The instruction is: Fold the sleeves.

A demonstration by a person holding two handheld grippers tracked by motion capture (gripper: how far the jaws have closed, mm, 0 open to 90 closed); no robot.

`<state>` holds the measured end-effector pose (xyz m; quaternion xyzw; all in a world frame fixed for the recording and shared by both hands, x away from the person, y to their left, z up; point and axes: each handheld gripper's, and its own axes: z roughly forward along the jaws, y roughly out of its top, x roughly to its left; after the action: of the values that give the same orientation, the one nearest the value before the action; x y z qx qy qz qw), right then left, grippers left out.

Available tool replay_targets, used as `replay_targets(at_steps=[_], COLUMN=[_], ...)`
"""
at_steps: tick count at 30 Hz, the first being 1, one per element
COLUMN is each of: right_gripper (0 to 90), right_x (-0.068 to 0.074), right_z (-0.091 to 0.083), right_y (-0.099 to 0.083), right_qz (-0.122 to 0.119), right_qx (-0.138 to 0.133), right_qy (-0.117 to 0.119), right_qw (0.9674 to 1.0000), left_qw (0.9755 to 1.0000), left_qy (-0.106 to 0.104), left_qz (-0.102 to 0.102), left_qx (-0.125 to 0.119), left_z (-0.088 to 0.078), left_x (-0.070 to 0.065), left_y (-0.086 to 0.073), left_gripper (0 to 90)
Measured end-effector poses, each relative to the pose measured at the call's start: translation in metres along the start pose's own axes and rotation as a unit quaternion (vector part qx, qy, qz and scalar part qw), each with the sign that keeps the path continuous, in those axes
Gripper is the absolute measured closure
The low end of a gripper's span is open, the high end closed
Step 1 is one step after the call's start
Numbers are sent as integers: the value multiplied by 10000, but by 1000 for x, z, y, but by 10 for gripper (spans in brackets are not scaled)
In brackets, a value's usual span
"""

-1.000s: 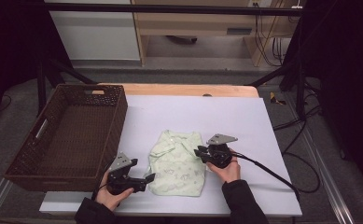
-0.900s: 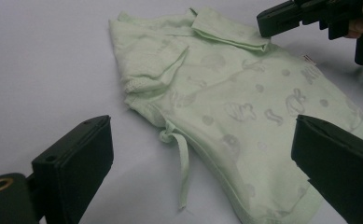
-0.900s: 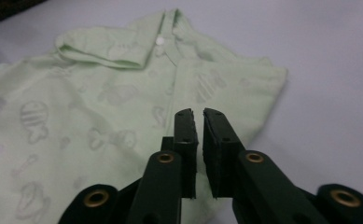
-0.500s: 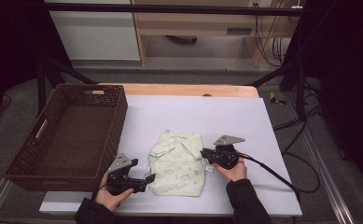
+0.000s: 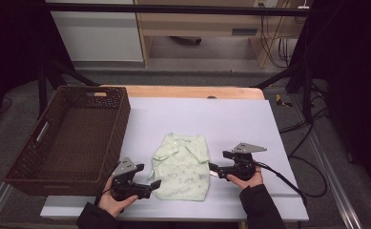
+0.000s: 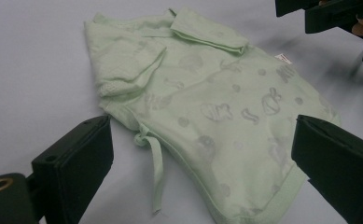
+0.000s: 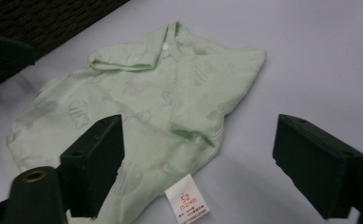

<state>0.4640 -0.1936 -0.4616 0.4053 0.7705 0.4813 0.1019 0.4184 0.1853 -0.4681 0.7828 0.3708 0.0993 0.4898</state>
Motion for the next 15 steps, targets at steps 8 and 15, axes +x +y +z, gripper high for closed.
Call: replay_targets(at_steps=[8,15], right_gripper=[57,44], right_x=[9,16], right_z=[-7,-12], right_y=[-12,-21], right_qz=[-95,-116], right_qx=[144,242], right_qy=[200,253], right_qw=[9997,9993], left_qw=[10000,9998], left_qy=[3,-2], left_qz=[4,12], left_qx=[79,214], left_z=[2,5], left_x=[-2,-6], left_y=[-1,-2], left_gripper=[51,52])
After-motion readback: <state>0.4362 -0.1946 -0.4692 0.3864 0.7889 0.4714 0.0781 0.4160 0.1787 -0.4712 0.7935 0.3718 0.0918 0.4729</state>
